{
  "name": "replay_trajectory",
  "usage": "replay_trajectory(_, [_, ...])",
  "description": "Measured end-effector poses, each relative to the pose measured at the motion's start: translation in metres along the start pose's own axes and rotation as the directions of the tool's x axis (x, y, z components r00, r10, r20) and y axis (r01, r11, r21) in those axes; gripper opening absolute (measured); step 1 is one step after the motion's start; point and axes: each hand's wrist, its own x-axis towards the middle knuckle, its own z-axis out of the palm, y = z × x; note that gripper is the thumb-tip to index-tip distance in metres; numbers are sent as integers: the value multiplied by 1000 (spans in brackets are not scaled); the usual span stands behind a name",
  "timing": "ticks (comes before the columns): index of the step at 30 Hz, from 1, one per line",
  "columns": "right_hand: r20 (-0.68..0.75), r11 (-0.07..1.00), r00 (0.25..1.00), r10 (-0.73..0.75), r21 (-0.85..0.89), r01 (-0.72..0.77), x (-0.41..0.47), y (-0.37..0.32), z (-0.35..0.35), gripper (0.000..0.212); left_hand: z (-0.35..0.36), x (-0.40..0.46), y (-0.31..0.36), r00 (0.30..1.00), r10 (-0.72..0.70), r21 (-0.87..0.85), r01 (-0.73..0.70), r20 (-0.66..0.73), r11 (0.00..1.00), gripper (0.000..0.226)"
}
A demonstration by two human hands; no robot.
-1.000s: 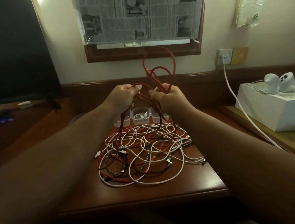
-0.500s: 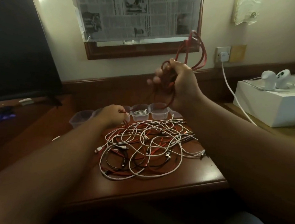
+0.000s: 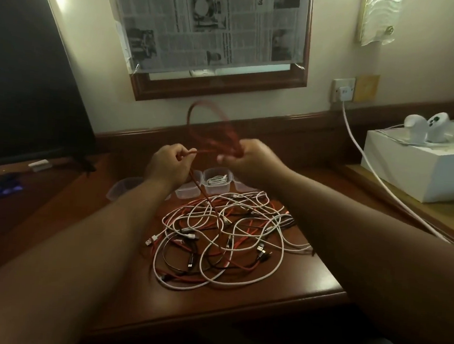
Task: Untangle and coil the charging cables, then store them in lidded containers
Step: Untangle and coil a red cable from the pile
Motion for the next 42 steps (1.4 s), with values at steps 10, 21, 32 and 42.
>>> replay_trajectory(10, [-42, 68, 999, -30, 997, 44, 28, -12, -21, 16, 42, -11, -20, 948, 62, 38, -78, 313, 996, 15])
replay_trajectory(21, [177, 864, 978, 114, -503, -10, 55, 32, 4, 30, 34, 38, -40, 932, -360, -586, 317, 46, 746, 19])
replay_trajectory(32, [281, 543, 883, 377, -839, 35, 54, 81, 23, 45, 6, 63, -56, 745, -641, -694, 561, 185, 451, 13])
replay_trajectory(42, [288, 305, 800, 526, -942, 139, 44, 108, 26, 49, -15, 71, -60, 723, -685, -694, 539, 91, 477, 8])
